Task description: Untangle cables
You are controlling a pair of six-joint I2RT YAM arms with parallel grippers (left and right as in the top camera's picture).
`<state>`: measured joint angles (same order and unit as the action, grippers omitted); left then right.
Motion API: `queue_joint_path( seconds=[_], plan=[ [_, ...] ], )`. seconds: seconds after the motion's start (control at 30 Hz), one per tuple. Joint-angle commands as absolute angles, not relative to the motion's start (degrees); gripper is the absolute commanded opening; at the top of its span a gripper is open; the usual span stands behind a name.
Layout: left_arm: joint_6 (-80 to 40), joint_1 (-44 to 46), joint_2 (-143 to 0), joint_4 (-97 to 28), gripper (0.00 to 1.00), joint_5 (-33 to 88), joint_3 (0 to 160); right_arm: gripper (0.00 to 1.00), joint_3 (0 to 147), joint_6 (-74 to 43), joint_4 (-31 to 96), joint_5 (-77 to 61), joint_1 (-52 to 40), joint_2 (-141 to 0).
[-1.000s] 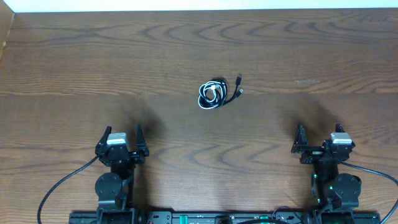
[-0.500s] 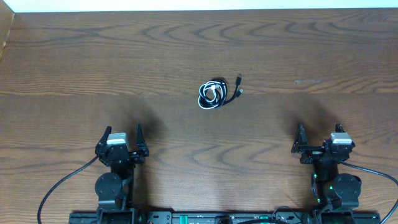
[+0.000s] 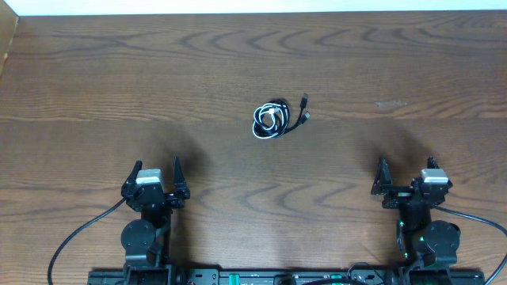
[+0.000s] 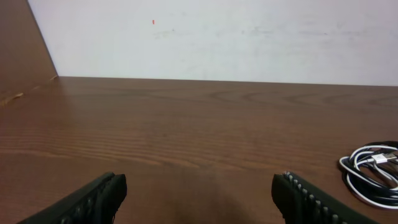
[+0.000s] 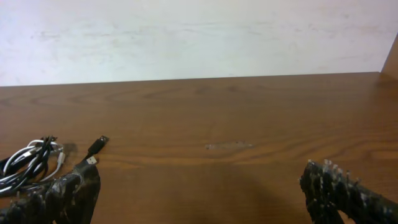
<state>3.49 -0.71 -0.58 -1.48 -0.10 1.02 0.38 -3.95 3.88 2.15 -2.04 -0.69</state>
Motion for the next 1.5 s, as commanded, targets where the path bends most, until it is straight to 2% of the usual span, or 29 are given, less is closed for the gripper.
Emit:
queue_joint_path(
  seconds=[0.0,0.73,0.87,1.17,1.47],
  plan=[
    [4.0,-1.1,-0.2,-4.2,0.80,-0.5,0.2,0.99,0.3,-4.7,4.1,2.2,-1.8,-0.4],
    [4.0,-1.1,-0.6,-4.3,0.80,-0.7,0.3,0.99,0.3,-4.7,4.2,0.1,-1.8,-0.4],
    [0.0,-1.1,-2.5,-4.3,0.80,-0.6,1.1,0.99,0.9,-4.7,5.5,0.0,-1.8,-0.4],
    [-4.0,-1.1,-15.0,-6.7,0.80,-0.4,7.9,0.99,6.0,-4.7,13.6,-0.2,-1.8,-3.9],
    [-4.0,-1.1,-34.2,-15.3,0.80,5.8,23.3,0.99,16.8,-4.7,20.0,-0.4,-1.8,-18.5]
  ],
)
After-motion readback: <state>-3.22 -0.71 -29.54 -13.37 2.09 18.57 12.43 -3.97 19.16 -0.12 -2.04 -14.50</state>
